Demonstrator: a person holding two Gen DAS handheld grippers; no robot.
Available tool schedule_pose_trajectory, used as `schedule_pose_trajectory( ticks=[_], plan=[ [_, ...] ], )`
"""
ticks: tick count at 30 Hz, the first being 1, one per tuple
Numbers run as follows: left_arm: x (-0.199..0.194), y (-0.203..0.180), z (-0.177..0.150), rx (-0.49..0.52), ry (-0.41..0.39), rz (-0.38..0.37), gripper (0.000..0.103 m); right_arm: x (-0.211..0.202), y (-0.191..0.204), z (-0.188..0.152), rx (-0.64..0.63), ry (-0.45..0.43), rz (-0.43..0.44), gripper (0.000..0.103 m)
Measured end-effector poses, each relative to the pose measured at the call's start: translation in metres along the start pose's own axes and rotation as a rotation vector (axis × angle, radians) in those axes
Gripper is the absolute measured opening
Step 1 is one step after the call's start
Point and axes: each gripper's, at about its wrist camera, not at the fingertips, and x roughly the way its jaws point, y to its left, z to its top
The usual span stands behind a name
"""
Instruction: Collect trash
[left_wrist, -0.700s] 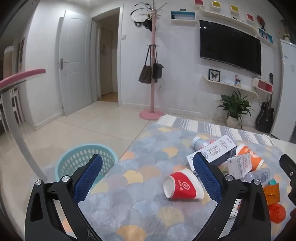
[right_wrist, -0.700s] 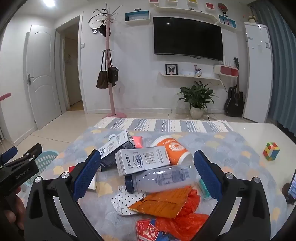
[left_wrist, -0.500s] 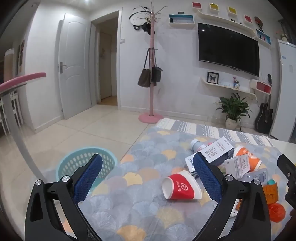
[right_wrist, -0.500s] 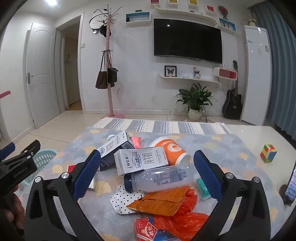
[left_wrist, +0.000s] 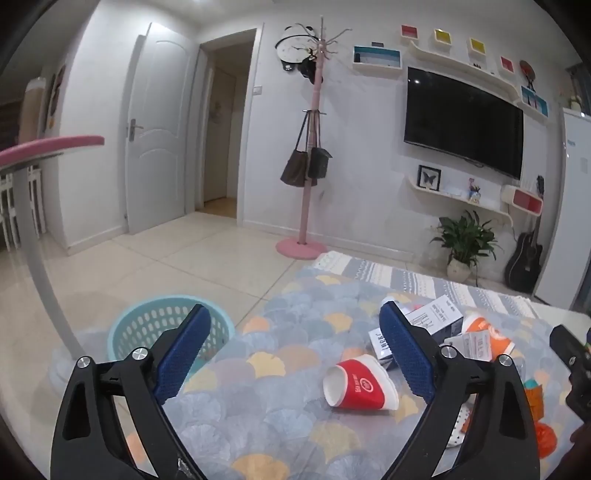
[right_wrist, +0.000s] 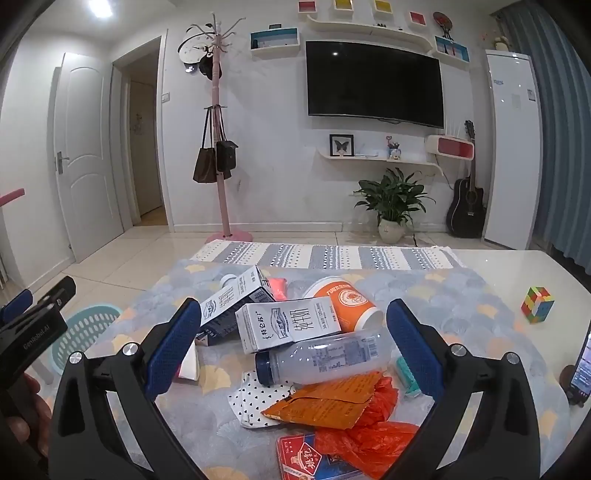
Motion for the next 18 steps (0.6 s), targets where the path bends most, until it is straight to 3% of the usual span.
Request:
schedule_pose_trajectory(
  ticks=[6,18],
  plan=[
    [0.005,0.001,0.004,0.023,0.005,0.042,0.089,0.000,-0.003,0.000,0.007,0.000,-0.002,0.096],
    [0.011,-0.003,-0.008,0.032,0.042,0.017,0.091,0.001,-0.002,0.000,-0.021,-0.001,-0.059,0.095]
  ],
)
